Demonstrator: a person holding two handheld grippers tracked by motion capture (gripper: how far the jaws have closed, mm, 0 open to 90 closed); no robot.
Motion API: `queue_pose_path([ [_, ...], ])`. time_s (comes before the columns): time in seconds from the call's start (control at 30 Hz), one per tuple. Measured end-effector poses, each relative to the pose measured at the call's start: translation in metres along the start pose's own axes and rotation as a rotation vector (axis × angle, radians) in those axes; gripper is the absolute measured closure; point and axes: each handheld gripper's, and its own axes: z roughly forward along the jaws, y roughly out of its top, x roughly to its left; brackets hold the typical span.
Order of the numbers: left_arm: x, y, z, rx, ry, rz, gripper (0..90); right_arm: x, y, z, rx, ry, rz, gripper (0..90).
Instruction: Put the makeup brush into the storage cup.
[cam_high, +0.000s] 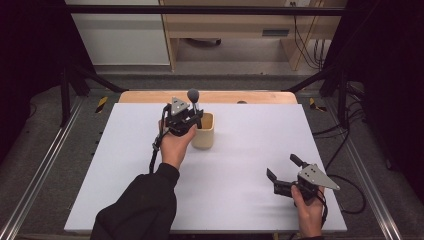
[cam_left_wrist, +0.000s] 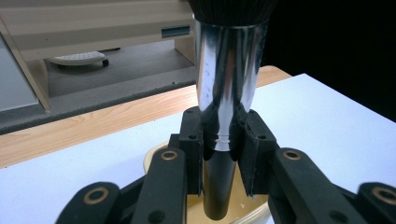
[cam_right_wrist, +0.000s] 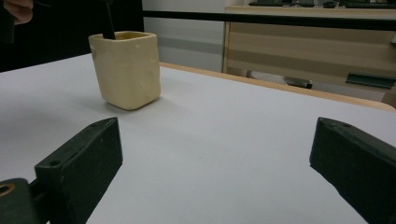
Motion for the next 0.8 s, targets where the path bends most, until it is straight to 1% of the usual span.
queue_pose_path([
  [0.1, -0.001, -0.001, 0.001, 0.002, 0.001, 0.004, 73.2, 0.0, 0.0, 0.0, 0.001, 0.0, 0.001, 2.8],
  [0.23, -0.002, -0.004, 0.001, 0.006, 0.006, 0.021, 73.2, 0.0, 0.0, 0.0, 0.002, 0.0, 0.004, 2.8],
  [0.37, -0.001, -0.006, 0.002, 0.007, 0.007, 0.017, 73.2, 0.0, 0.0, 0.0, 0.003, -0.001, 0.003, 2.9],
  [0.8, -0.001, -0.012, 0.004, 0.017, 0.007, 0.027, 73.2, -0.001, 0.0, 0.0, 0.004, 0.001, 0.003, 2.8],
])
